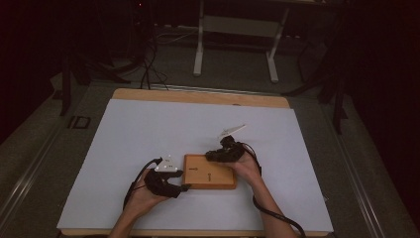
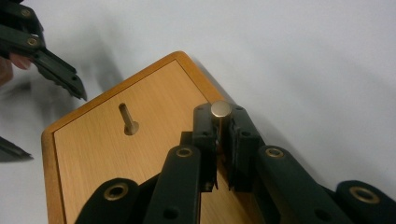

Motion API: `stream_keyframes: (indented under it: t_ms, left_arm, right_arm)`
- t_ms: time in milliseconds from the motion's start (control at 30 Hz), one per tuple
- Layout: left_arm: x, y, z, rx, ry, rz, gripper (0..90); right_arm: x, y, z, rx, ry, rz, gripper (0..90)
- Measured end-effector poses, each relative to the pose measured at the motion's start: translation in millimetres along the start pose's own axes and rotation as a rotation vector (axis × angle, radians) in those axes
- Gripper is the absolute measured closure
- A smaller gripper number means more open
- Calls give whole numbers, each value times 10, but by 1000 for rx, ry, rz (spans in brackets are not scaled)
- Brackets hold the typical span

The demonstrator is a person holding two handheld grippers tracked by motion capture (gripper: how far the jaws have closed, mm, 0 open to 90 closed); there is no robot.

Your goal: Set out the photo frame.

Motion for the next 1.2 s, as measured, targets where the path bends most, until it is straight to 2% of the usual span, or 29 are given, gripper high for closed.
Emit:
stream_keyframes:
  t_ms: [167, 467, 533, 600, 900, 1000, 1133, 1200]
  left_arm:
    - [-32, -10, 19, -29, 20, -21, 326]
    - [-124, -18, 49, -79, 79, -119, 235]
    - [-158, -20, 53, -109, 96, -150, 223]
    - [-188, -20, 54, -121, 95, -170, 219]
    - [-269, -22, 7, -185, 67, -206, 197]
    - [-269, 1, 7, -177, 68, -202, 194]
    - [-264, -2, 2, -191, 64, -216, 198]
    - [-242, -1, -12, -191, 50, -222, 202]
  right_arm:
    - [-5, -22, -21, -26, 13, -9, 840]
    - [-14, -57, -59, -61, 40, -25, 841]
    - [-15, -60, -66, -64, 48, -28, 841]
    - [-18, -68, -72, -69, 50, -31, 841]
    - [-23, -94, -88, -94, 57, -33, 844]
    - [-23, -98, -85, -89, 52, -38, 845]
    - [-19, -98, -77, -82, 47, -44, 846]
    - [-16, -76, -80, -59, 54, -39, 847]
Point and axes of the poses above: each handheld gripper's, and its own axes: x roughly backward along the jaws, z roughly out of its underside, y roughly to its left, the point moved 3 cm from there along -x, roughly forward along the jaws, and after that the axes turned 9 degrees about -y, right-handed, at the moved point
